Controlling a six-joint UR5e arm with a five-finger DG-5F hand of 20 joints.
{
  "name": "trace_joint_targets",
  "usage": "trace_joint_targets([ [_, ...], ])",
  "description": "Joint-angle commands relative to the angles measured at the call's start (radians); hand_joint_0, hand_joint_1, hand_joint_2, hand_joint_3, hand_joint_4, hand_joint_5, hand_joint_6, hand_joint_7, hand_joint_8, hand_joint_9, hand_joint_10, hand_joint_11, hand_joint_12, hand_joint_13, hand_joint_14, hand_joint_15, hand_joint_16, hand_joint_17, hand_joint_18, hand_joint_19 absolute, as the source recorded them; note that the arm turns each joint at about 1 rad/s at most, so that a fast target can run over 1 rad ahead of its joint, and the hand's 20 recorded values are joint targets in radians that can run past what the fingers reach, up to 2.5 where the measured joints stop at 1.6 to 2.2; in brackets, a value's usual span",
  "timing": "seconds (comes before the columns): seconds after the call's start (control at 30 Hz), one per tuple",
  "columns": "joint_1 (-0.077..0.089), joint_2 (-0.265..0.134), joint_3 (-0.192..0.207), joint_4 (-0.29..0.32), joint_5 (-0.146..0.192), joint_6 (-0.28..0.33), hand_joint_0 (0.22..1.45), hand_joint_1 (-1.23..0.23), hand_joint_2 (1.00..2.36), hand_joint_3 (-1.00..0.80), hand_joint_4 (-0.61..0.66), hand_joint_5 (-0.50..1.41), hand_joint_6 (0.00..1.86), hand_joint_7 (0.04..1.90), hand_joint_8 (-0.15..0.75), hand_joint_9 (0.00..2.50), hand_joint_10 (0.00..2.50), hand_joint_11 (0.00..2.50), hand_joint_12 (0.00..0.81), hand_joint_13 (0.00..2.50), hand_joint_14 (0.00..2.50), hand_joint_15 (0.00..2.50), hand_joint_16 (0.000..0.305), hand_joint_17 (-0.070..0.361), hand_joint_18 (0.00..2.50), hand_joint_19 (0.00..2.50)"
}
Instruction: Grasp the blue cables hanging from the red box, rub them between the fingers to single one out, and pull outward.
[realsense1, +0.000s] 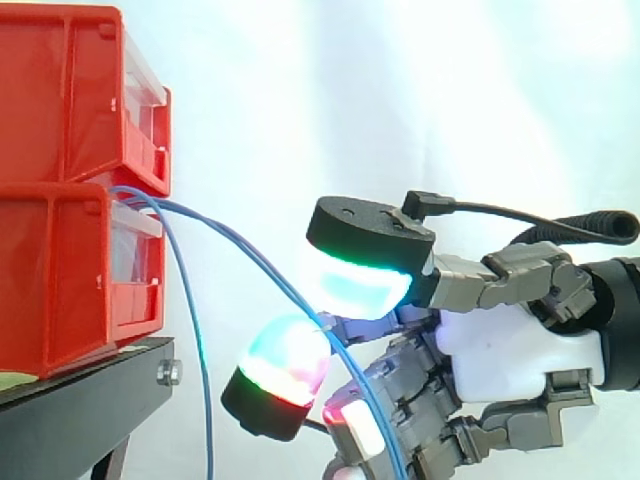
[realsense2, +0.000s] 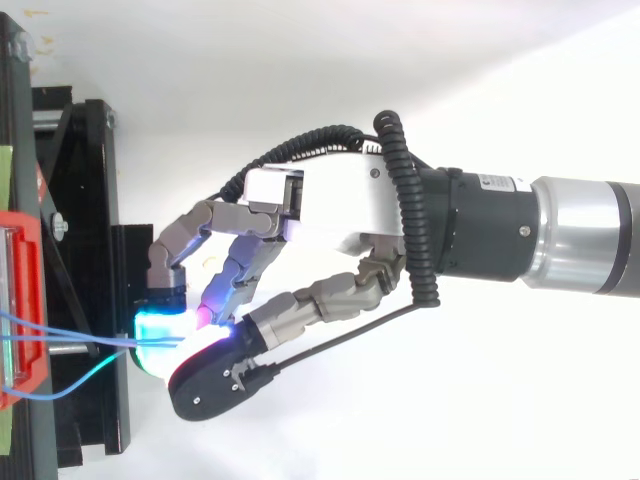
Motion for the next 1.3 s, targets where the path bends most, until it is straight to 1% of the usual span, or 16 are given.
trace_joint_targets([
  [0.0,0.0,0.0,0.0,0.0,0.0,0.0,0.57,-0.68,1.0,-0.45,0.12,-0.17,0.84,0.87,0.311,1.03,0.02,0.75,0.403,0.96,0.02,0.52,0.051,0.114,0.83,0.59],
  [0.17,0.0,0.005,0.0,0.004,-0.002,0.0,0.57,-0.65,1.0,-0.46,0.13,-0.16,0.84,0.87,0.31,1.03,0.02,0.75,0.404,0.96,0.02,0.52,0.051,0.115,0.84,0.58],
  [0.27,-0.002,0.007,0.0,0.004,-0.002,0.0,0.58,-0.63,1.01,-0.43,0.12,-0.16,0.83,0.89,0.311,1.04,0.02,0.74,0.402,0.95,0.02,0.52,0.05,0.114,0.84,0.59],
  [0.3,-0.003,0.007,0.0,0.004,-0.002,0.0,0.61,-0.64,1.01,-0.38,0.12,-0.16,0.84,0.89,0.313,1.04,0.02,0.75,0.398,0.95,0.02,0.52,0.05,0.112,0.83,0.58],
  [0.4,-0.003,0.005,0.003,0.003,-0.002,0.0,0.61,-0.66,1.01,-0.3,0.11,-0.16,0.85,0.9,0.312,1.04,0.02,0.76,0.399,0.95,0.02,0.52,0.05,0.112,0.83,0.58],
  [0.43,-0.003,0.005,0.003,0.003,-0.002,0.0,0.61,-0.68,1.01,-0.26,0.1,-0.16,0.86,0.92,0.314,1.04,0.02,0.77,0.397,0.95,0.02,0.53,0.05,0.112,0.83,0.58],
  [0.7,-0.003,0.013,0.005,0.001,-0.002,-0.001,0.63,-0.77,1.02,-0.2,0.09,-0.17,0.89,0.87,0.311,1.03,0.02,0.78,0.396,0.96,0.02,0.53,0.051,0.115,0.84,0.57],
  [0.93,-0.007,0.014,0.005,0.001,-0.003,0.0,0.7,-0.85,1.02,-0.27,-0.02,-0.18,0.9,0.87,0.3,1.01,0.02,0.8,0.381,0.95,0.02,0.53,0.049,0.111,0.84,0.55],
  [1.07,-0.007,0.014,0.005,0.001,-0.003,0.0,0.75,-0.89,1.01,-0.37,-0.06,-0.18,0.9,0.91,0.293,1.01,0.02,0.8,0.372,0.95,0.02,0.54,0.048,0.109,0.84,0.55],
  [1.23,-0.007,0.014,0.005,0.001,-0.003,0.0,0.77,-0.87,1.0,-0.5,-0.03,-0.18,0.91,0.82,0.286,1.02,0.02,0.81,0.371,0.97,0.02,0.54,0.048,0.108,0.85,0.55],
  [1.27,-0.008,0.014,0.005,0.001,-0.003,0.0,0.77,-0.87,1.0,-0.5,0.02,-0.18,0.91,0.8,0.285,1.03,0.02,0.8,0.37,0.97,0.02,0.54,0.048,0.107,0.85,0.54],
])
